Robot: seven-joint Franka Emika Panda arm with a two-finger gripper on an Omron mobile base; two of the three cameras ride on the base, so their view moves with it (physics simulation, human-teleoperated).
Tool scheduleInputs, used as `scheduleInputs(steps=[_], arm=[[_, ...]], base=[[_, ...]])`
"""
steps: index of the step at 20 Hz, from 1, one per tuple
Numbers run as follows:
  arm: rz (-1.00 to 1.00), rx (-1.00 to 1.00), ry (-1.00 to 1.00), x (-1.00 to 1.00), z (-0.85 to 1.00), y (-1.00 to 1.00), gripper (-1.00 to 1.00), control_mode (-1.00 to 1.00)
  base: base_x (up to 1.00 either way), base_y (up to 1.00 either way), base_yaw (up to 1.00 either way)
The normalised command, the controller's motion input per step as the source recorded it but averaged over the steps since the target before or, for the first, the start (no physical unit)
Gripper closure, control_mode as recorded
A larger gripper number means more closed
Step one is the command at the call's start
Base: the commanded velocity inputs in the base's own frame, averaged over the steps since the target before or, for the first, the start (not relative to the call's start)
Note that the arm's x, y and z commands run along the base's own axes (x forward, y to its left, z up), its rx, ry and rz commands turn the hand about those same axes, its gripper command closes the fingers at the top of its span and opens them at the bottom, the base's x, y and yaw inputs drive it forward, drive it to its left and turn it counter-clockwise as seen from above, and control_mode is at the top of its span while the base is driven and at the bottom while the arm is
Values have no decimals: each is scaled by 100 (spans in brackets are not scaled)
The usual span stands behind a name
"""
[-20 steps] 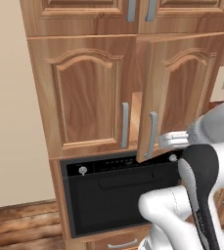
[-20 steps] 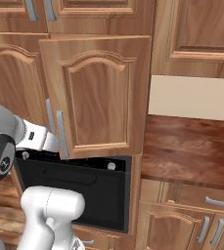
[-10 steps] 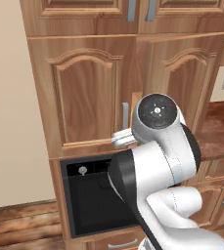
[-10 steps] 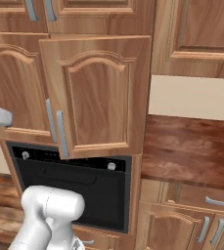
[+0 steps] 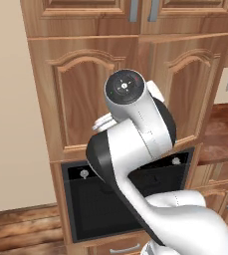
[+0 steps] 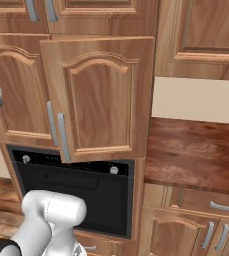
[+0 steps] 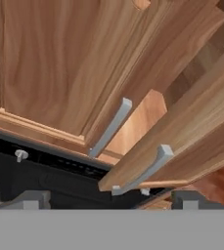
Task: The dining table condiment station is running low on ketchup. Refill the condiment station by opening the cabinet and taking the ketchup from the cabinet and placing it on the dining table.
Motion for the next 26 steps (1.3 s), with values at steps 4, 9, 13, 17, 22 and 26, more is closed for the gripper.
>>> scheduleInputs(steps=[4,9,13,17,22,26], arm=[[16,-4,-6,59,-3,0,-100,-100],[15,-6,-9,64,-3,0,-100,-100],[8,-8,0,79,0,0,-100,-100],[2,-8,0,88,0,0,-100,-100],[0,-8,1,72,4,0,-100,-100],[0,-8,0,61,0,0,-100,-100]], base=[[0,0,0],[0,0,0],[0,0,0],[0,0,0],[0,0,0],[0,0,0]])
